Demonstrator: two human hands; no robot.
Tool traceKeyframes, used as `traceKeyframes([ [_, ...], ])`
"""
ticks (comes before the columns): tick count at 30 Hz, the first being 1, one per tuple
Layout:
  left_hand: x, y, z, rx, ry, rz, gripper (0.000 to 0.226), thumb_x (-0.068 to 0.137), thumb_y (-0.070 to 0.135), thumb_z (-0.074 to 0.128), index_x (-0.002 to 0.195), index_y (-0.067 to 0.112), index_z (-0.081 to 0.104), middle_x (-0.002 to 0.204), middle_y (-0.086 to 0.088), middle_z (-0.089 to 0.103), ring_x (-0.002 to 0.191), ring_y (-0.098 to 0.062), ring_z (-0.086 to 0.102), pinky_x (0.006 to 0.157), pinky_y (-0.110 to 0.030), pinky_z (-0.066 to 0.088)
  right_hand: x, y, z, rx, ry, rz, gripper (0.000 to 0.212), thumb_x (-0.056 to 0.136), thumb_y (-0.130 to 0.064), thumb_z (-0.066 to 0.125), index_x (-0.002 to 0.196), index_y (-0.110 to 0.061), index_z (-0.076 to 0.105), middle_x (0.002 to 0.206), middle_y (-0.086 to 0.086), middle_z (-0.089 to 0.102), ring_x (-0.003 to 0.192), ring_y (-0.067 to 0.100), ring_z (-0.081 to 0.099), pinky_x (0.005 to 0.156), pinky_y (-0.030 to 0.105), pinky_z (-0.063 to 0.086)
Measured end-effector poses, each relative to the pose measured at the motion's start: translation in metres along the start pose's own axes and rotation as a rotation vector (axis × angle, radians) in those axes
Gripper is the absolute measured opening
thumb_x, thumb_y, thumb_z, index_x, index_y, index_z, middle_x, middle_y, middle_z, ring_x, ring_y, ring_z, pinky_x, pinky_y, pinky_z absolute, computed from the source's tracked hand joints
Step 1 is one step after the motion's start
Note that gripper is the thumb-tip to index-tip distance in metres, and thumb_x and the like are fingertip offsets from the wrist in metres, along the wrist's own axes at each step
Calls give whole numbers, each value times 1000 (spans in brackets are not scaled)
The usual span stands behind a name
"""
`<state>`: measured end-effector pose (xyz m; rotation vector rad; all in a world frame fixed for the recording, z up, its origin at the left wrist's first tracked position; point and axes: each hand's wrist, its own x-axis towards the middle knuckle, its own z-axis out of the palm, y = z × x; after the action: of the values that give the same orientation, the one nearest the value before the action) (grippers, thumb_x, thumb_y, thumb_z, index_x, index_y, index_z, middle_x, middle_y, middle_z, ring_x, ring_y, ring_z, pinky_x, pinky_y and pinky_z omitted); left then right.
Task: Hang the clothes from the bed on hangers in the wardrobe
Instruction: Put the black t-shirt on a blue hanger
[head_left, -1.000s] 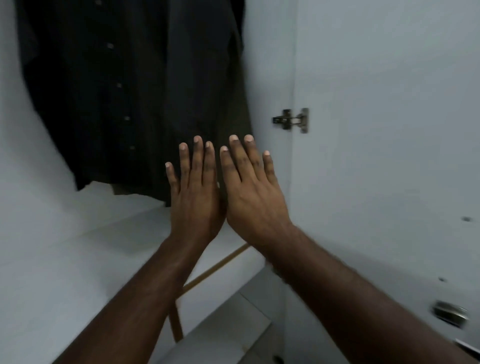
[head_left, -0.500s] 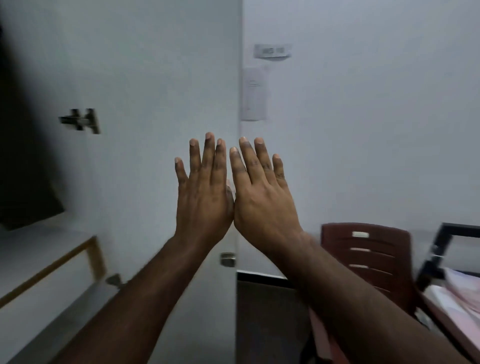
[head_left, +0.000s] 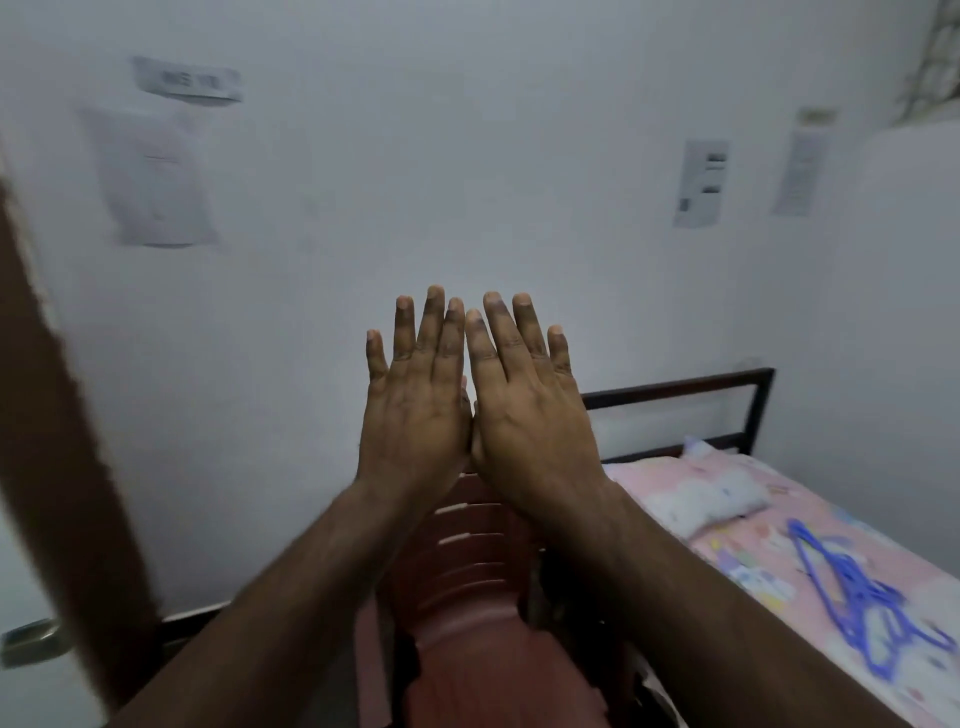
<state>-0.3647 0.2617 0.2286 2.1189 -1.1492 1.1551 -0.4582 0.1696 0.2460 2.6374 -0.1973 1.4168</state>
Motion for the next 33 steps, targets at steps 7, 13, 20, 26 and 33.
traceKeyframes([
  [7, 38, 88, 73, -227, -56, 136, 69, 100, 24, 37, 160, 8, 5, 168, -12, -2, 155, -31, -6, 122, -60, 9, -29, 98, -16, -200, -48, 149, 70, 84, -16, 39, 152, -1, 32, 161, 21, 27, 151, 37, 16, 120, 57, 20],
  [13, 65, 137, 144, -387, -90, 244, 68, 98, 22, 36, 160, 10, 9, 168, -10, 1, 155, -29, -3, 123, -58, 6, -46, 165, -9, -333, -80, 280, 76, 79, -8, 53, 152, -1, 33, 161, 19, 28, 152, 36, 17, 120, 55, 18],
  [20, 50, 195, 230, -514, -205, 360, 70, 95, 15, 40, 159, 8, 13, 168, -9, 6, 155, -27, -2, 124, -56, 7, -101, 226, 21, -395, -193, 504, 76, 78, -16, 23, 152, -2, 33, 160, 17, 30, 151, 34, 20, 119, 54, 19],
  [26, 23, 269, 301, -584, -336, 455, 72, 89, 14, 45, 157, 7, 23, 166, -11, 19, 154, -29, 11, 122, -56, 13, -166, 288, 30, -428, -332, 697, 76, 78, -17, 22, 152, -3, 32, 160, 16, 32, 151, 33, 20, 119, 55, 22],
  [33, -14, 402, 374, -600, -523, 586, 71, 86, 15, 44, 155, 6, 29, 163, -12, 28, 152, -33, 20, 120, -55, 17, -264, 389, 12, -449, -492, 929, 76, 82, -11, 52, 154, -5, 28, 163, 13, 23, 154, 31, 11, 122, 55, 17],
])
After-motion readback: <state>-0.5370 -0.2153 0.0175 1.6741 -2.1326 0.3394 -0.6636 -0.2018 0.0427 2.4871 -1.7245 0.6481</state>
